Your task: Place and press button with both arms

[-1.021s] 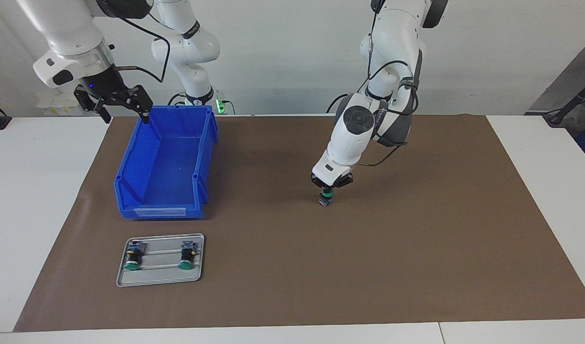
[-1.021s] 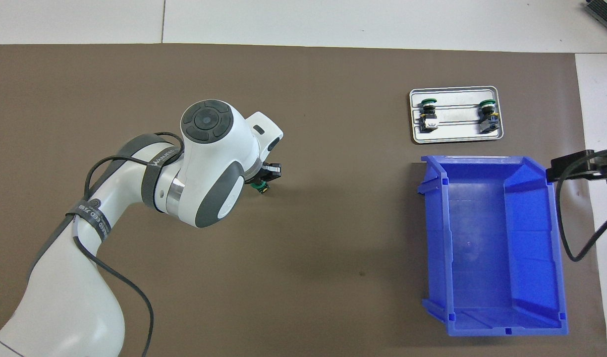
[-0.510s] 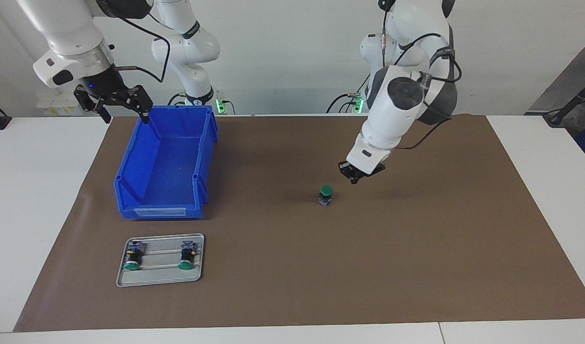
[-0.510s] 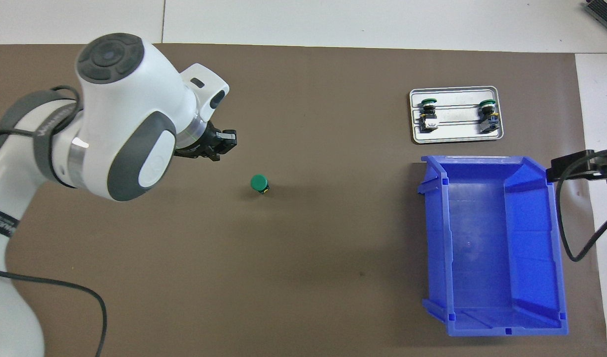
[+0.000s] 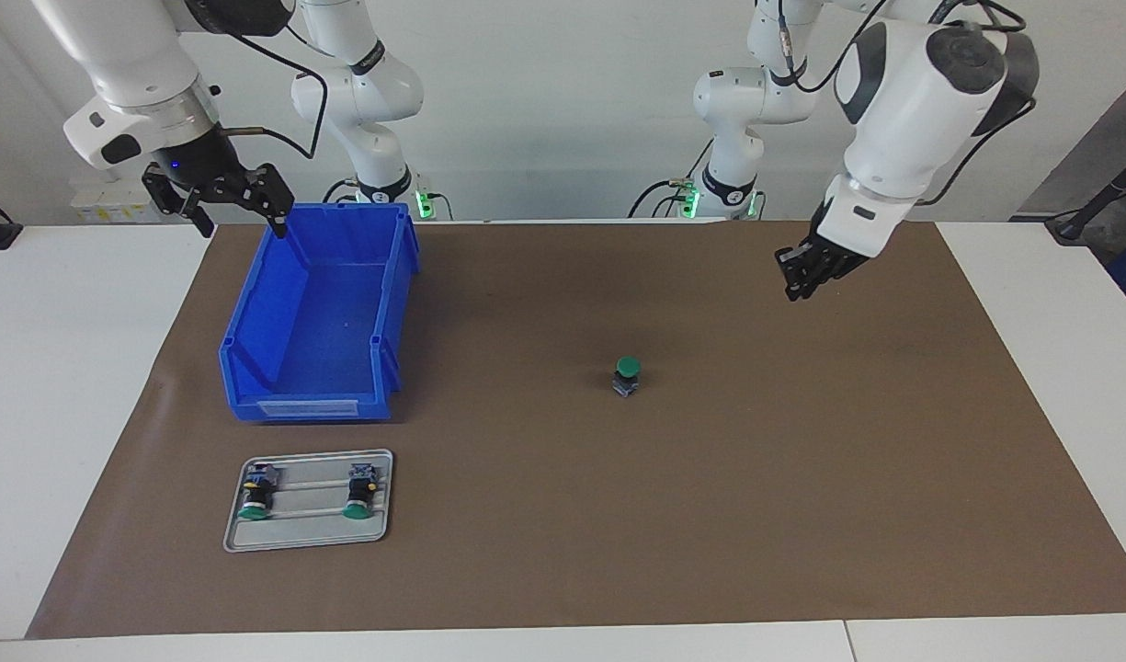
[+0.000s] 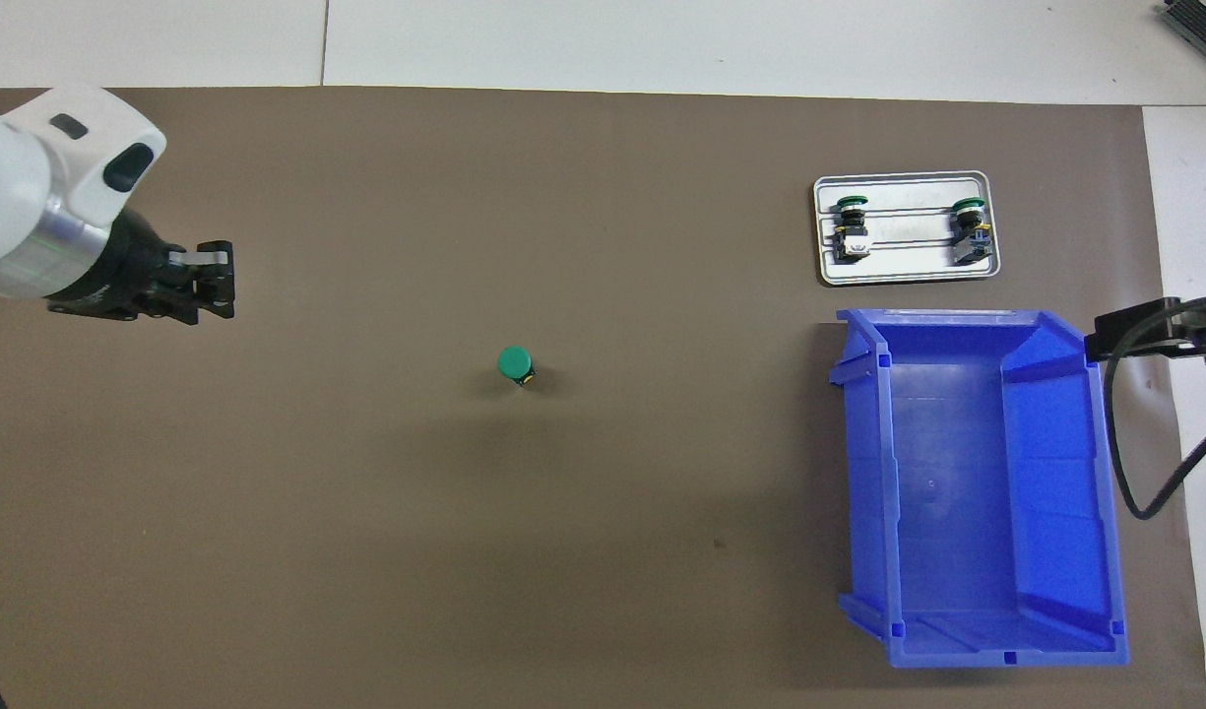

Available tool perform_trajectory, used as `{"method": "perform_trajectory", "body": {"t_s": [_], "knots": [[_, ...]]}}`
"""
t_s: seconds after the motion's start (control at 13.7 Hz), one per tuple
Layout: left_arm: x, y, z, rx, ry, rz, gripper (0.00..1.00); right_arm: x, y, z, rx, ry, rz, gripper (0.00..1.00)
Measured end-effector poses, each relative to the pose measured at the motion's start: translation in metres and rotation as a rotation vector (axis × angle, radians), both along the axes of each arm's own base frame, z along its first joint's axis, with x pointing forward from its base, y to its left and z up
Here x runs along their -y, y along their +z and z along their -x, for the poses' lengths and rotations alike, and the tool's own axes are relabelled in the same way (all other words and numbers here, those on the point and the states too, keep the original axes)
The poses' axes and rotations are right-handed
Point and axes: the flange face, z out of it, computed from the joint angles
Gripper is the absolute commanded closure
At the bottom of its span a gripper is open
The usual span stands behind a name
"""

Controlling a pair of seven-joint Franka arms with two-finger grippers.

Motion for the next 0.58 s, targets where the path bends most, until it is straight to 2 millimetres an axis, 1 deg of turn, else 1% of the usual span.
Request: {"method": "perform_trajectory", "body": {"t_s": [0.07,0.22,0.36,0.58], "knots": [[-0.012,0.009,0.004,0.014,-0.010,-0.026,0.00,0.000,0.000,0.000,0.000,0.000,0.000,0.00],[-0.019,0.021,0.010,0.033,-0.031,-0.063,0.00,0.000,0.000,0.000,0.000,0.000,0.000,0.00],[-0.024,0.025,0.014,0.027,-0.044,-0.075,0.00,0.000,0.000,0.000,0.000,0.000,0.000,0.00],[-0.036,0.030,0.016,0.031,-0.111,-0.076,0.00,0.000,0.000,0.000,-0.002,0.000,0.000,0.00]]}}
